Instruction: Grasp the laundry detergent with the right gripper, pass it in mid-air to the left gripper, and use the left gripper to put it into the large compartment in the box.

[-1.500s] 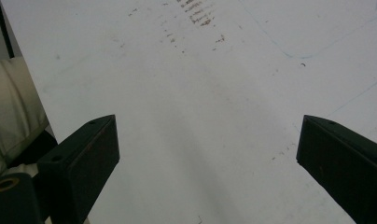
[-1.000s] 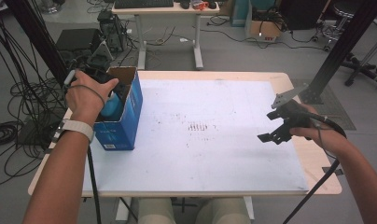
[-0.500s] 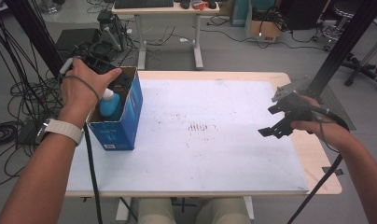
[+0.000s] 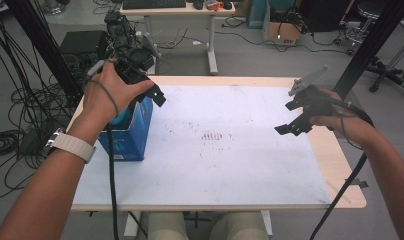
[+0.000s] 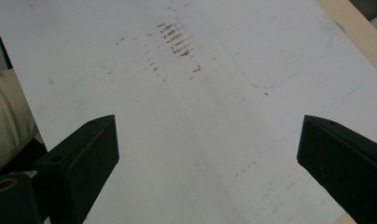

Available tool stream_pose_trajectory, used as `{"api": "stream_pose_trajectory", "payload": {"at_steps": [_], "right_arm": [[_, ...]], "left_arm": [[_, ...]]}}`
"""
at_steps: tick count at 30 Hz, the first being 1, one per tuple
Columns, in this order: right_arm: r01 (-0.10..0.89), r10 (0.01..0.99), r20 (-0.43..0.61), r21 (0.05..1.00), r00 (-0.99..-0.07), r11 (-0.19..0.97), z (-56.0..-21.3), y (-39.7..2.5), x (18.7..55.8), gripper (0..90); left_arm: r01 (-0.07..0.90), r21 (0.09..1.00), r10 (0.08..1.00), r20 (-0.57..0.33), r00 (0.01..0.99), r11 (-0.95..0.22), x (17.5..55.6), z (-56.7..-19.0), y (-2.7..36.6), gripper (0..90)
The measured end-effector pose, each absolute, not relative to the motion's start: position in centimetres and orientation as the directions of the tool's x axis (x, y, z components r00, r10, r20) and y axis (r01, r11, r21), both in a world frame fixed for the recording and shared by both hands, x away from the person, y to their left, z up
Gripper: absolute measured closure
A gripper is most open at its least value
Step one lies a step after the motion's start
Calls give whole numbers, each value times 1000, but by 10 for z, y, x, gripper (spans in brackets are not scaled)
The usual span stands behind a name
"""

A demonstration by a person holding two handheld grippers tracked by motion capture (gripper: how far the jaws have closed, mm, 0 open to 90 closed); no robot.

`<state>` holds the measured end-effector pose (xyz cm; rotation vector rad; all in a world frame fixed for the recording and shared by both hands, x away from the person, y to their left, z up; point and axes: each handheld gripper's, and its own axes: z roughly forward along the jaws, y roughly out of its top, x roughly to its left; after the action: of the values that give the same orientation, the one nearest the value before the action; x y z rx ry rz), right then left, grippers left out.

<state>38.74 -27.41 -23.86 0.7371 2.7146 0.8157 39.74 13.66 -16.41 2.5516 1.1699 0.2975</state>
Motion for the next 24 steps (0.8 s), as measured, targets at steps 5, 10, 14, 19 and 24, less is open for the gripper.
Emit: {"api": "stream_pose_trajectory", "payload": {"at_steps": [5,10,14,19,24], "right_arm": [[392,512,-65,563,-857,727,-234,-269,391,54],[383,505,-66,570,-860,727,-228,-262,394,54],[381,504,-65,575,-861,724,-227,-257,397,54],[346,477,-82,584,-875,734,-226,-255,400,54],[358,485,-74,580,-871,732,-228,-254,399,54]], "left_arm": [[658,369,717,32,697,-656,391,-167,123,91],[591,357,637,14,771,-723,387,-173,111,98],[535,344,572,9,820,-772,381,-180,100,103],[478,328,507,2,862,-815,374,-188,89,105],[423,305,447,9,895,-853,370,-197,82,106]]}}
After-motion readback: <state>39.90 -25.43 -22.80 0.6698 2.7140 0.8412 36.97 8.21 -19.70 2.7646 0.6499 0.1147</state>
